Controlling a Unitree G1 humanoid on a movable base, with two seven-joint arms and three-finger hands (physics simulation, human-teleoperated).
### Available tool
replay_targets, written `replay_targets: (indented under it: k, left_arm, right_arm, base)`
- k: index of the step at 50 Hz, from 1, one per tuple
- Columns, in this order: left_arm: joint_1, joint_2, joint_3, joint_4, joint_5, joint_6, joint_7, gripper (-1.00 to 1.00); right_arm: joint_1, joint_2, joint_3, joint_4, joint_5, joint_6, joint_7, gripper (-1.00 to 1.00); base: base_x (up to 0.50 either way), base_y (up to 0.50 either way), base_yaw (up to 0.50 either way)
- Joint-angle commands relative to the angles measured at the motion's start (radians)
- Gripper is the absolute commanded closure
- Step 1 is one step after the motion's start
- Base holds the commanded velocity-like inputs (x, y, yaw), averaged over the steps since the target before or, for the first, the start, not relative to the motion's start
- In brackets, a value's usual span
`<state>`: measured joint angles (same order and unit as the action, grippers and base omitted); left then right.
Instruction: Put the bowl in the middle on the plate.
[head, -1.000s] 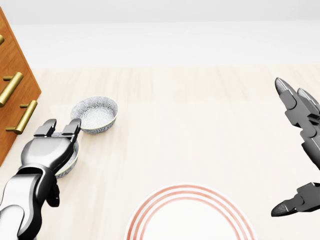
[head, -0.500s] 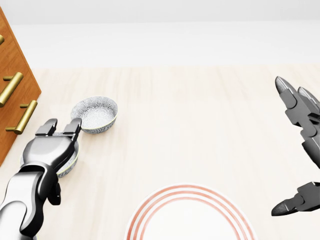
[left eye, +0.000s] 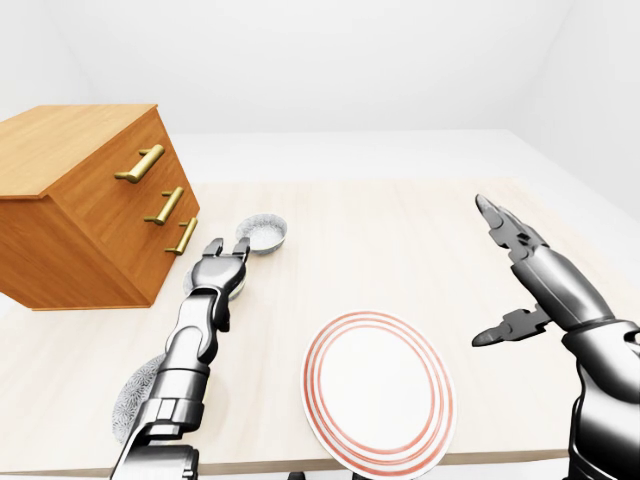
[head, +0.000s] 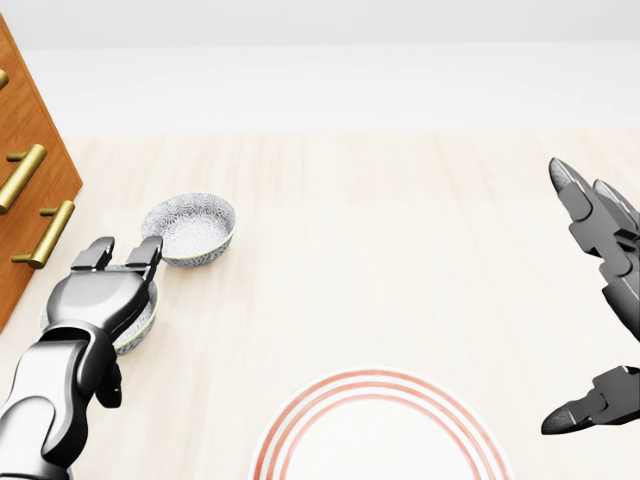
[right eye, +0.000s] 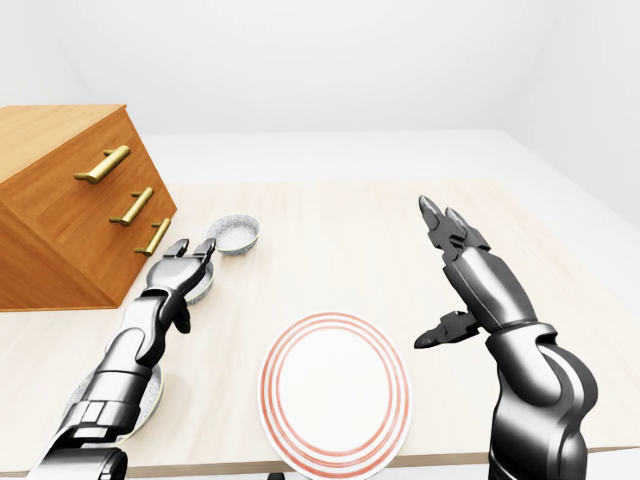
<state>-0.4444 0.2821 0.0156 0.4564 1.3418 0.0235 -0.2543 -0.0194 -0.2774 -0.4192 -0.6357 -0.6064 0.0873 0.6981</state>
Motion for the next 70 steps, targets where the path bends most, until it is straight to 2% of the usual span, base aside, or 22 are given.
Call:
replay_targets:
  k: [1,19,28,33,41,70]
  left_arm:
    - [-0.001,0.002,-0.002,0.003,0.001,0.003,-0.002,-1.0]
    - [0.049,0.021,0.019,-0.036,0.009,0.006,-0.011,-1.0]
    - [0.044,0.022,0.019,-0.012,0.009,0.009,0.009,-1.0]
    - [0.042,0.024,0.019,-0.016,0.011,0.019,0.005,-1.0]
    - [0.041,0.023,0.017,0.009,0.005,0.018,0.025,-1.0]
    - [0.05,0.021,0.018,-0.02,0.008,0.024,-0.009,-1.0]
  right_arm:
    - [0.0,-0.002,0.002,-0.019,-0.006,0.0,0.0,-1.0]
    - [-0.004,-0.002,0.001,-0.013,-0.008,0.0,0.0,-1.0]
    - [-0.003,-0.003,0.002,-0.024,-0.012,0.0,0.0,-1.0]
    - [-0.002,-0.003,0.001,-0.033,-0.016,0.0,0.0,-1.0]
    - [-0.005,-0.004,0.002,-0.04,-0.021,0.0,0.0,-1.0]
    - [-0.003,-0.001,-0.001,-0.039,-0.02,0.0,0.0,-1.0]
  base:
    - [0.0,0.0,0.0]
    - [0.0,0.0,0.0]
    - [0.0,0.0,0.0]
    - [0.0,0.0,0.0]
    - [0.0,0.0,0.0]
    - [0.0,0.0,0.0]
